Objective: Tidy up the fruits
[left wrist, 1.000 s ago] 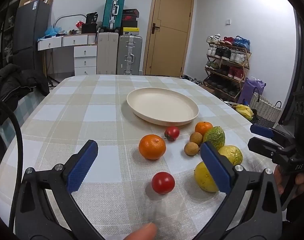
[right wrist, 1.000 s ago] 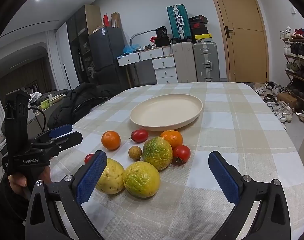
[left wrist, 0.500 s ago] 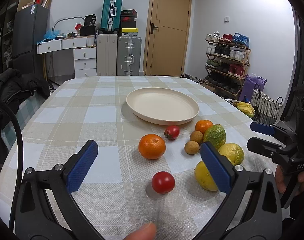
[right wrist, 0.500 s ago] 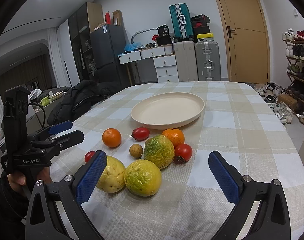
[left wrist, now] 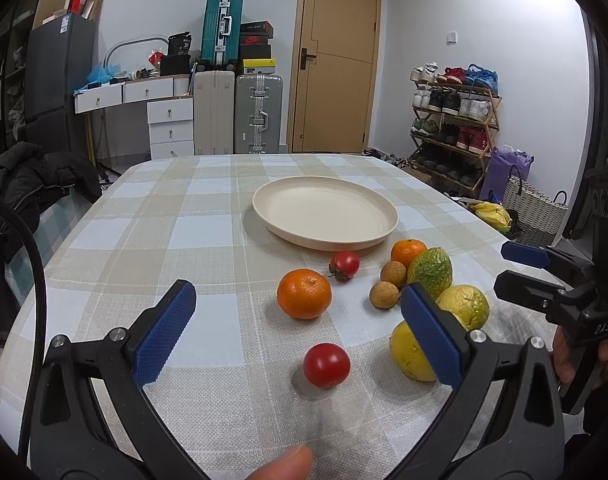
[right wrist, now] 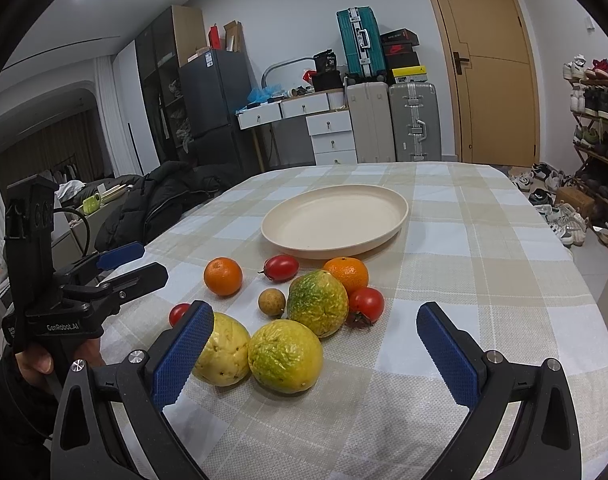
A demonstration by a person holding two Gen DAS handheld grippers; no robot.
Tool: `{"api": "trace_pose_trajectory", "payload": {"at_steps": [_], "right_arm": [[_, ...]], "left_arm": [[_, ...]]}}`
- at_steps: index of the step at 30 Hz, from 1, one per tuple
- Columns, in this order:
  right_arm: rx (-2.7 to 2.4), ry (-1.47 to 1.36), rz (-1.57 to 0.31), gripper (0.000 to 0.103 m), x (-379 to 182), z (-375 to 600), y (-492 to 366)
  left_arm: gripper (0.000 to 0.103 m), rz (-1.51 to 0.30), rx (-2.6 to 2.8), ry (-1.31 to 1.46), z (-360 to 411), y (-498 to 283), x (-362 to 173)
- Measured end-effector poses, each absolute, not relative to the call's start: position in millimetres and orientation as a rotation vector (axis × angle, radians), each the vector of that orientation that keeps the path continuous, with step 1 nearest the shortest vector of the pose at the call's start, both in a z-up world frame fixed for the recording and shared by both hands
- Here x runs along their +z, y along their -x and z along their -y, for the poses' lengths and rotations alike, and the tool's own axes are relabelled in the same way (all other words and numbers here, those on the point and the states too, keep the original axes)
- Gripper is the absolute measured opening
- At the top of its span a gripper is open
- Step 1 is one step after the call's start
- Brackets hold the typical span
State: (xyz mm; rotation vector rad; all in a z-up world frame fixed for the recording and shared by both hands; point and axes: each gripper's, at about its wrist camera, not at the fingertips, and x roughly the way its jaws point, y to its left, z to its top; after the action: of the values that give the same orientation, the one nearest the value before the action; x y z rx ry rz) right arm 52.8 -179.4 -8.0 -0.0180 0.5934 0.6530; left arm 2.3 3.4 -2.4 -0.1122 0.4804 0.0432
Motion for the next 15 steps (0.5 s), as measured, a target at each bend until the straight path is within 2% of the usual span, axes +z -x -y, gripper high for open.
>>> {"api": "trace_pose_trajectory", "payload": {"at_steps": [15], "right_arm": [[0.653, 0.016, -0.596, 0.103, -9.4, 178.5, -53.2]], "left_arm": [[0.102, -0.479, 0.043, 0.106, -2.5, -2.3, -3.2]]}}
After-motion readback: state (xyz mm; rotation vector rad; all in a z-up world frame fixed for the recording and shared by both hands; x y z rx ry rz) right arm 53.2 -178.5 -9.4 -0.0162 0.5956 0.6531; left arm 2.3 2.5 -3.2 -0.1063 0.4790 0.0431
